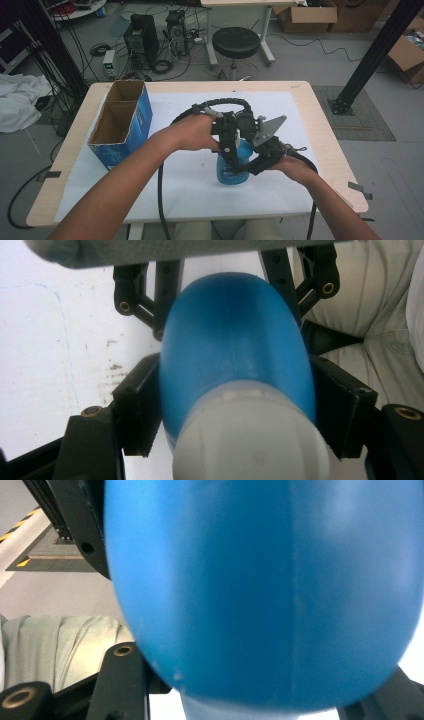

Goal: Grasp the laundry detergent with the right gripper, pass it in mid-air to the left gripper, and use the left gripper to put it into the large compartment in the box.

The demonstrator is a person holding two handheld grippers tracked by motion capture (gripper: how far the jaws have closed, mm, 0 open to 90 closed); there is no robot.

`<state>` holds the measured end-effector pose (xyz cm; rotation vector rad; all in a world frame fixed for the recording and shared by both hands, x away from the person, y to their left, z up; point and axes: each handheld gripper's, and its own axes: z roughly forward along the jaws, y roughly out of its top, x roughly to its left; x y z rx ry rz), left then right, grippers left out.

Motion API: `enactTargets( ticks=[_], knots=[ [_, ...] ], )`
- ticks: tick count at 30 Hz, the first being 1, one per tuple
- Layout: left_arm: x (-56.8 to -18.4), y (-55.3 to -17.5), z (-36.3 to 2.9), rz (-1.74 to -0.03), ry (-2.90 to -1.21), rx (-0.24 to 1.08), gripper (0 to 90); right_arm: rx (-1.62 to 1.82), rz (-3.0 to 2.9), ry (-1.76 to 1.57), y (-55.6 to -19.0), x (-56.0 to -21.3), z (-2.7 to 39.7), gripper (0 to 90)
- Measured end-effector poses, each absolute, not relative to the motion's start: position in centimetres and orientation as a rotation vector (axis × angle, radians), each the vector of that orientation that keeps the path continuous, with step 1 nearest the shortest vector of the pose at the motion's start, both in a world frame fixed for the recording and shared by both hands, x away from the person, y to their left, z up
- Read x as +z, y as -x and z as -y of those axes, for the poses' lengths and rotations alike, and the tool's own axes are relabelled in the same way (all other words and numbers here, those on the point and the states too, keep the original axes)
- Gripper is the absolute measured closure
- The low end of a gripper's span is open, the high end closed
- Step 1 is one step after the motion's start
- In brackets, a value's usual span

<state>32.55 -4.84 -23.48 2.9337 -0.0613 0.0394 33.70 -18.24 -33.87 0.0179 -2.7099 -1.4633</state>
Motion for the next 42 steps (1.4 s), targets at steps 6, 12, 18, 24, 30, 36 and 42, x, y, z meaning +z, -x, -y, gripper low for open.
enactTargets(
  ticks=[6,12,18,24,30,36,42],
  knots=[
    [-23.53,-32.58,4.85,0.066,-2.934,0.036,32.8,-1.462,2.709,-0.015,-33.73,-33.89,18.25,44.4],
    [-23.63,-32.59,4.93,0.071,-2.938,0.043,33.8,-1.455,2.711,-0.007,-33.72,-33.89,18.23,44.4],
    [-23.65,-32.63,4.90,0.072,-2.940,0.049,35.3,-1.453,2.711,-0.009,-33.73,-33.92,18.20,44.4],
    [-23.70,-32.60,4.93,0.079,-2.950,0.057,36.1,-1.455,2.712,-0.016,-33.77,-34.00,18.12,44.4],
    [-23.74,-32.55,5.00,0.081,-2.950,0.061,36.3,-1.448,2.709,-0.008,-33.70,-34.04,18.20,44.4],
    [-23.68,-32.52,5.04,0.069,-2.952,0.060,36.9,-1.454,2.706,-0.006,-33.67,-34.05,18.25,44.4],
    [-22.92,-32.36,5.04,0.060,-2.950,0.049,37.1,-1.481,2.693,-0.022,-33.53,-33.73,18.23,42.1]
  ],
)
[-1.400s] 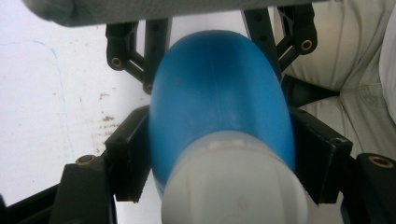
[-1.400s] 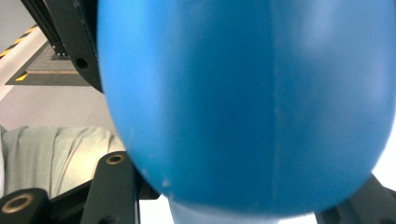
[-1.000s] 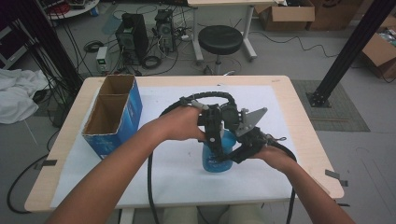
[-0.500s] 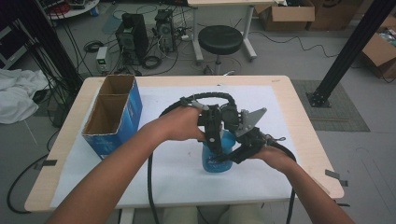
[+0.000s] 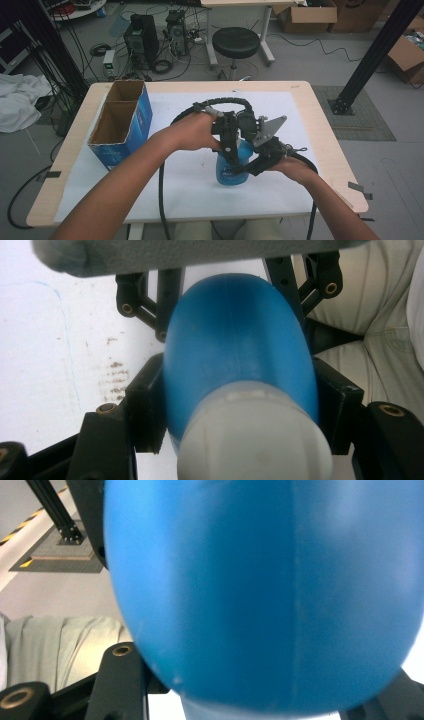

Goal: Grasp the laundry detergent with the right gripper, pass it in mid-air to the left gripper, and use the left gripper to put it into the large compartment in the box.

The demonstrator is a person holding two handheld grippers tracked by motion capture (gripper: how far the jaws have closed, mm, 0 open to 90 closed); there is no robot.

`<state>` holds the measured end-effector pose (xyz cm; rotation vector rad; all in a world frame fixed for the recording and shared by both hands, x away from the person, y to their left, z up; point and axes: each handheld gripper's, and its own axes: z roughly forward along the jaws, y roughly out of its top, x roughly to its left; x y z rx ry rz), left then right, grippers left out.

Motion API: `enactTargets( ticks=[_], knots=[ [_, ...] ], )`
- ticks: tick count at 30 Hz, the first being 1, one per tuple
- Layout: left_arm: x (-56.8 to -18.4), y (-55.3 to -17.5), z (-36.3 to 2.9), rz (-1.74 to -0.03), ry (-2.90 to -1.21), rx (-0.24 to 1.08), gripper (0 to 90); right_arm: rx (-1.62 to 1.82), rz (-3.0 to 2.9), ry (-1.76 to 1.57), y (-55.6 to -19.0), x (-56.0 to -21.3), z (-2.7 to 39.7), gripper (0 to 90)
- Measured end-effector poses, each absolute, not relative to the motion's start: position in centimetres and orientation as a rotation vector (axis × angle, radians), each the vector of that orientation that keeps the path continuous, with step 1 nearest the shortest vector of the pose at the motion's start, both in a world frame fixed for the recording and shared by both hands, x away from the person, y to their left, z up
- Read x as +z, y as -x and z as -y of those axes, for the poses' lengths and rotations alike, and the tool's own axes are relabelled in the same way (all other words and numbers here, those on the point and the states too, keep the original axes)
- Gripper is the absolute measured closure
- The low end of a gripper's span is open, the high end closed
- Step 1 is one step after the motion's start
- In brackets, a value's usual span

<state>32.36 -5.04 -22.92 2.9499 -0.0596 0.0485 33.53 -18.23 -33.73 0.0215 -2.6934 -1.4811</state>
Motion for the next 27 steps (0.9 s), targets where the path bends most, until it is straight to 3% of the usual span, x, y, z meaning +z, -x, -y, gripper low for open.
enactTargets(
  ticks=[3,7,15,20,27],
  knots=[
    [-22.4,-32.2,5.0,0.050,-2.962,0.069,37.2,-1.498,2.677,0.000,-33.4,-33.2,18.5,24.7],
    [-21.3,-32.3,4.4,-0.029,-2.953,0.099,37.2,-1.459,2.725,-0.006,-33.1,-32.8,19.5,17.8],
    [-18.8,-32.6,2.2,-0.239,-2.935,0.168,37.4,-1.399,2.757,0.171,-33.4,-32.6,23.2,15.1],
    [-17.7,-33.5,0.6,-0.481,-2.883,0.193,37.4,-1.305,2.789,0.239,-33.7,-32.3,25.0,15.2],
    [-16.0,-35.0,-1.2,-0.818,-2.812,0.334,37.4,-1.164,2.854,0.269,-33.8,-31.2,26.9,16.1]
  ],
)
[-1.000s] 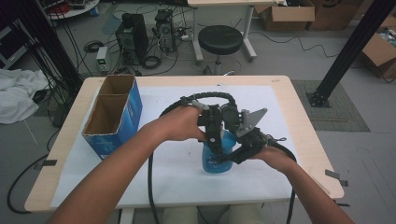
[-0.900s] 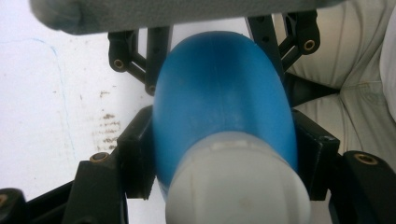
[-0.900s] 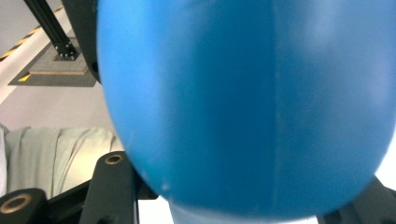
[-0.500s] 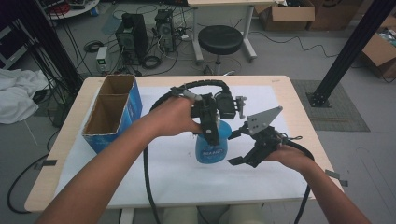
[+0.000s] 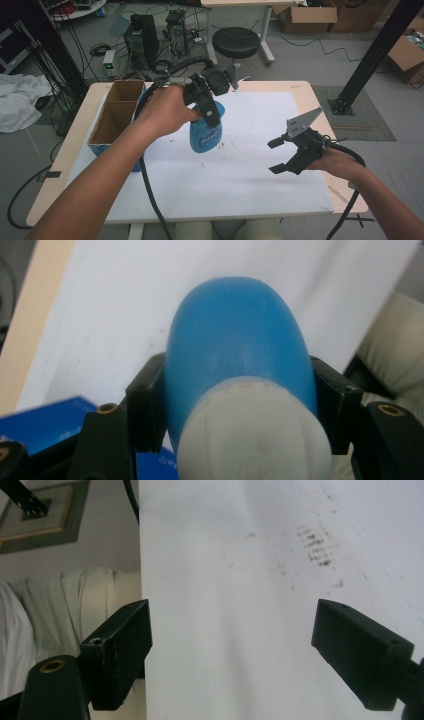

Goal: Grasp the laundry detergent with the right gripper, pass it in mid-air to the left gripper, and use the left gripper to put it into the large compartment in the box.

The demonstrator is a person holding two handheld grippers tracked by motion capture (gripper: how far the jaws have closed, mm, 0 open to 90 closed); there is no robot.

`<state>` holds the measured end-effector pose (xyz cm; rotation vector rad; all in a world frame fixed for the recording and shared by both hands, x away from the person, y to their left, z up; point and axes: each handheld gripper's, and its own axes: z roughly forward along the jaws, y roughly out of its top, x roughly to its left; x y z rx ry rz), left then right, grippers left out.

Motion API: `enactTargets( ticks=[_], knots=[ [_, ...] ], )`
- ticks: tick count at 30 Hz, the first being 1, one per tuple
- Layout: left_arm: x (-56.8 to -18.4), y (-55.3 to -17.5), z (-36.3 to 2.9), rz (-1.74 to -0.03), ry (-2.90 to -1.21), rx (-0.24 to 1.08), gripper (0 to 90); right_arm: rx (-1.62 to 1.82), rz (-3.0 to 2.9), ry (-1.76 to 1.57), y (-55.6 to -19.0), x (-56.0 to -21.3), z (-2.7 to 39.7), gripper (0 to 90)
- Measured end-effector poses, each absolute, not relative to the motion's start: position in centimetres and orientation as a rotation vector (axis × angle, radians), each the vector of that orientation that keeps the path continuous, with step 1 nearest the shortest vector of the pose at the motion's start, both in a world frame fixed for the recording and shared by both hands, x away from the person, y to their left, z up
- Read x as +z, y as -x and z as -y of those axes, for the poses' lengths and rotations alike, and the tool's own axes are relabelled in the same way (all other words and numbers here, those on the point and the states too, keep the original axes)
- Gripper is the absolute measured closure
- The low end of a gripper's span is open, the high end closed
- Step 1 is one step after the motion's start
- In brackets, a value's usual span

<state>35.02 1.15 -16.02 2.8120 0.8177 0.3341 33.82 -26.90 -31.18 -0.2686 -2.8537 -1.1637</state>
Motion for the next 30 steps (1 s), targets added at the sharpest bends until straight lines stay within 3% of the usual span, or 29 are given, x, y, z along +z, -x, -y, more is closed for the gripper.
enactTargets(
  ticks=[16,30],
  knots=[
    [-12.5,-37.2,-5.8,-1.336,-2.549,0.396,37.5,-0.890,2.976,0.247,-33.8,-29.4,29.2,17.0],
    [-9.3,-38.1,-9.6,-1.658,-2.349,0.424,37.6,-0.909,2.990,0.240,-34.2,-28.9,29.7,16.1]
  ],
)
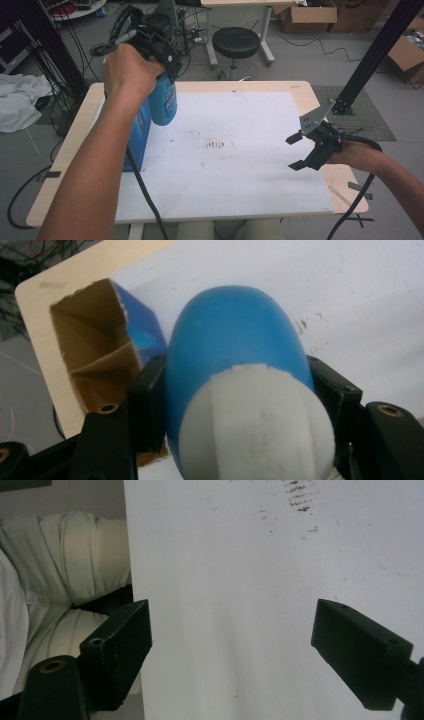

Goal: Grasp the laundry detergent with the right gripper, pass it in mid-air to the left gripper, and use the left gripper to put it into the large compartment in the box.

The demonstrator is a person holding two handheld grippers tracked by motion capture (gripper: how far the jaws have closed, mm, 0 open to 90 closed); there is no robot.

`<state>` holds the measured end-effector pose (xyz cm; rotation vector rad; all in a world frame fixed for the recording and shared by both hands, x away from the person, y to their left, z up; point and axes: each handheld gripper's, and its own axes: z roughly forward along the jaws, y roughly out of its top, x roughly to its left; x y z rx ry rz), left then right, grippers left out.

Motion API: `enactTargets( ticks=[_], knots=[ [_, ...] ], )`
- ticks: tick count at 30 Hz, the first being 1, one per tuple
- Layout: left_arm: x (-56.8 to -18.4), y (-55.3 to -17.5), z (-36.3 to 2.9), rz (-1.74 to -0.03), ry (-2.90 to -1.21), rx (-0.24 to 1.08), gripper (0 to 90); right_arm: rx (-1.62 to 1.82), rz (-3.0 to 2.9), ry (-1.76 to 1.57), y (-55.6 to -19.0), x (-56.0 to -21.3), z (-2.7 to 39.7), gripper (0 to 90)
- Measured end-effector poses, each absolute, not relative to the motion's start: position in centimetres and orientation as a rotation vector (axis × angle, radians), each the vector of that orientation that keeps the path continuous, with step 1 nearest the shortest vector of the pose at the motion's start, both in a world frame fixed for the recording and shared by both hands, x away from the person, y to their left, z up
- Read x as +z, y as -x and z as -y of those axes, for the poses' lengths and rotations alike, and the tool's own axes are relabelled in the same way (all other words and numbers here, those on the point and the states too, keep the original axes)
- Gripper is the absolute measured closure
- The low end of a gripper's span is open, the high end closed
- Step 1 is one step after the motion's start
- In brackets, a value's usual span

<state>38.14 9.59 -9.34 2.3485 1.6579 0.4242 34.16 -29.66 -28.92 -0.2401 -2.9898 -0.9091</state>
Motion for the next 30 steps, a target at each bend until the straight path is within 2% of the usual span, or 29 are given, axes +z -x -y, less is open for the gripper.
enactTargets(
  ticks=[16,30],
  knots=[
    [-7.8,-37.9,-16.1,-1.918,-2.157,0.476,37.6,-0.880,3.012,0.234,-34.4,-28.7,30.2,16.5],
    [-9.3,-37.9,-20.2,-2.011,-2.053,0.544,37.7,-0.905,3.000,0.260,-34.5,-28.9,30.4,16.6]
  ],
)
